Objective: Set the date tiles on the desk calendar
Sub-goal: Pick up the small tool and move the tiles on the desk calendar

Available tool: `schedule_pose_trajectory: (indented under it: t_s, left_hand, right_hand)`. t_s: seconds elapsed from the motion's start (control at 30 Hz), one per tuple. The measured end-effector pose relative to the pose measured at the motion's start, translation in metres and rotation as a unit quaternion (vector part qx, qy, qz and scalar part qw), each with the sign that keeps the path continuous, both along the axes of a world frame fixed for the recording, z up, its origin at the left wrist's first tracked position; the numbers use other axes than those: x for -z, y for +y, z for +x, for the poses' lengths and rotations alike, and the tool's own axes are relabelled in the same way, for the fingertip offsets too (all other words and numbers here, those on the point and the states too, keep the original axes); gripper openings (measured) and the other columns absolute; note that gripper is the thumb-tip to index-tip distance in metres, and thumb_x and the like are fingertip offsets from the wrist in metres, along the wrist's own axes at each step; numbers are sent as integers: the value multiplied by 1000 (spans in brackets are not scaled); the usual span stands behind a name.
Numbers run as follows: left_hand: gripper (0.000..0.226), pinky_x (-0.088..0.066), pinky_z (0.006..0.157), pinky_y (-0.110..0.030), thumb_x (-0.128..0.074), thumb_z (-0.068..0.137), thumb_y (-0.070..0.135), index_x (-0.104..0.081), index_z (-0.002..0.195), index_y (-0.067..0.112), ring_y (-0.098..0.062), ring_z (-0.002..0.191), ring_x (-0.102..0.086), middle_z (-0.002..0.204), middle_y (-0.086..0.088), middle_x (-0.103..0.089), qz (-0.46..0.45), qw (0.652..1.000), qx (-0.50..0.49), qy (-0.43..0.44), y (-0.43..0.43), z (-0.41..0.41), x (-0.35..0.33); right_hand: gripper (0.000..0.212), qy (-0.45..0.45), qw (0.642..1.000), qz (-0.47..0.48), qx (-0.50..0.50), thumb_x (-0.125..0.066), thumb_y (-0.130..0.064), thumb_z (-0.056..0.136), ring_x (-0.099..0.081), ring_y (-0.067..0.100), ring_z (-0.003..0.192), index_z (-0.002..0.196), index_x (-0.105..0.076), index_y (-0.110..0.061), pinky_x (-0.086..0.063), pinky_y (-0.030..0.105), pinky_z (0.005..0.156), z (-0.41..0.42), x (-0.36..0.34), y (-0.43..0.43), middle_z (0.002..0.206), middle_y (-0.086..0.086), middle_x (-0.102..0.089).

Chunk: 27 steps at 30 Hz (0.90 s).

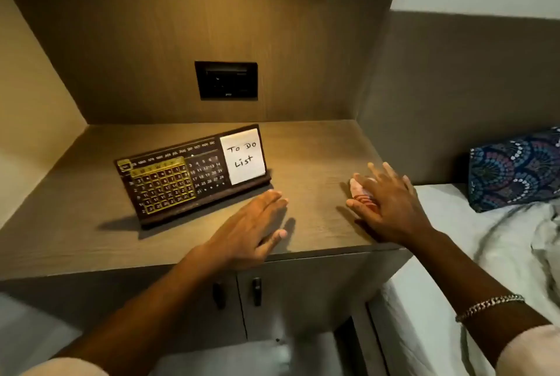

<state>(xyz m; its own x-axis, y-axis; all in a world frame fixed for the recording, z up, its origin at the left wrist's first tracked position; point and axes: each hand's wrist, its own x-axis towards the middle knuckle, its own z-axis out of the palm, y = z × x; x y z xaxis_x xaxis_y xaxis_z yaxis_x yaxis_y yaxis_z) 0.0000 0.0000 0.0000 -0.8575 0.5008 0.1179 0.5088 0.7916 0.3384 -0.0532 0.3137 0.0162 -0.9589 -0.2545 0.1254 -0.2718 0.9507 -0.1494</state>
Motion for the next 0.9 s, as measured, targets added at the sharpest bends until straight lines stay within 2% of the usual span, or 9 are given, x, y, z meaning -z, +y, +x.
schedule_pose_trajectory:
  t_s: [0.1, 0.17, 0.3, 0.4, 0.53, 0.67, 0.77, 0.83, 0.9]
  left_hand:
    - [60, 4, 118, -29, -37, 100, 46, -27, 153, 19, -20, 153, -11, 165, -7, -20, -44, 999, 9, -13, 4, -15, 22]
    - [64, 10, 119, -32, -28, 99, 51, -18, 156, 21, -19, 154, -1, 166, -4, -9, -70, 997, 12, -16, 5, -18, 30]
    - [76, 16, 119, -37, -4, 93, 64, -1, 157, 22, -20, 152, 12, 165, -2, 6, -123, 992, 32, 7, 6, -19, 35]
    - [74, 19, 117, -39, -8, 94, 63, 4, 156, 24, -20, 151, 16, 164, -1, 10, -125, 992, 22, 3, 7, -18, 35]
    - [73, 17, 119, -36, -18, 96, 62, 3, 156, 26, -16, 151, 17, 166, 0, 10, -120, 992, 18, -36, 9, -18, 26]
    - [71, 7, 121, -29, -28, 98, 54, -9, 157, 19, -13, 153, 6, 167, -3, -3, -64, 994, 39, -78, -6, -19, -2]
    - [67, 7, 118, -18, -32, 99, 51, -14, 156, 21, -4, 150, 6, 165, 4, -4, -21, 994, 90, -63, -39, -15, -36]
    - [63, 0, 120, -21, -33, 99, 49, -20, 155, 20, -3, 151, 1, 163, 7, -9, 8, 993, 117, -34, -64, -15, -60]
    - [61, -11, 123, -31, -36, 98, 44, -28, 152, 16, -10, 153, -9, 162, 1, -20, 27, 991, 129, 7, -93, -21, -84]
  right_hand:
    - [79, -35, 999, 17, 38, -26, -81, 82, -13, 31, 148, 148, -27, -37, -11, 59, 114, -7, 20, 8, 162, 1, -19]
    - [77, -36, 998, 2, 47, -25, -77, 85, -15, 31, 148, 150, -22, -35, -15, 57, 115, -4, 30, 8, 162, 2, -19]
    - [61, -19, 998, -21, 57, -36, -56, 93, -20, 34, 146, 147, -35, -27, -26, 56, 114, -2, 30, 2, 160, 5, -27]
    - [56, -20, 996, -27, 88, -44, -41, 96, -21, 33, 147, 148, -34, -23, -26, 52, 114, -2, 32, -4, 159, 6, -27]
    - [63, -36, 994, -26, 103, -54, -32, 94, -23, 32, 146, 150, -27, -24, -25, 48, 114, 0, 30, -12, 159, 6, -28]
    - [54, 18, 976, -189, 106, -66, -22, 87, -49, 39, 129, 138, -51, -11, -39, 51, 105, 16, 16, -35, 141, 15, -53]
    - [46, 88, 936, -329, 93, -58, -27, 87, -59, 26, 116, 131, -55, -13, -41, 37, 97, 33, 0, -74, 127, 7, -63]
    - [43, 105, 902, -408, 95, -59, -26, 89, -60, 16, 113, 131, -54, -20, -46, 30, 94, 41, -12, -104, 124, -1, -63]
    - [41, 114, 879, -454, 95, -60, -23, 90, -64, 11, 106, 131, -55, -24, -54, 27, 87, 46, -21, -138, 122, 1, -67]
